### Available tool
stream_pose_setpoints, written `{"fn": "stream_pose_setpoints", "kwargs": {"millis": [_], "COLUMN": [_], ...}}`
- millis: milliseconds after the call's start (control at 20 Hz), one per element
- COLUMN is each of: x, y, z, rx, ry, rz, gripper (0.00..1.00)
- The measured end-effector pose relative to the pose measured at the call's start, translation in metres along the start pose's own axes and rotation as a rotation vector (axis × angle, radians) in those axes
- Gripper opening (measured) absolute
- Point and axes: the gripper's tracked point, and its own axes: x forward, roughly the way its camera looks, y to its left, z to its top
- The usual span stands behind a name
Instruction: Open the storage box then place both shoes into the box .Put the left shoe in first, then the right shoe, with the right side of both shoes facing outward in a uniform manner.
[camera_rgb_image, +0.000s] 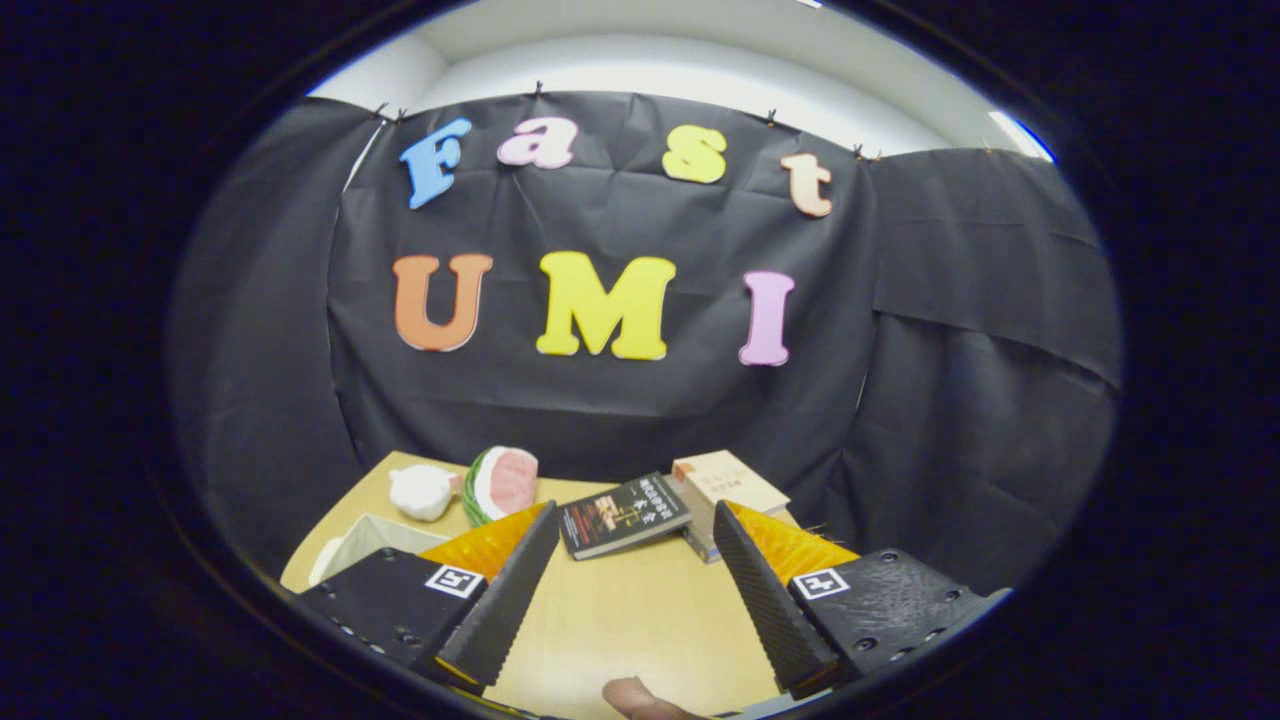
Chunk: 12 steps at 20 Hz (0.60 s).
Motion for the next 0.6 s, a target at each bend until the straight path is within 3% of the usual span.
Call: {"fn": "stream_pose_setpoints", "kwargs": {"millis": [200,600], "x": [-0.012,-0.032], "y": [-0.005,0.010], "z": [0.025,0.039], "rx": [0.028,0.005], "ry": [-0.095,-0.155], "rz": [0.031,0.053], "gripper": [0.96,0.96]}}
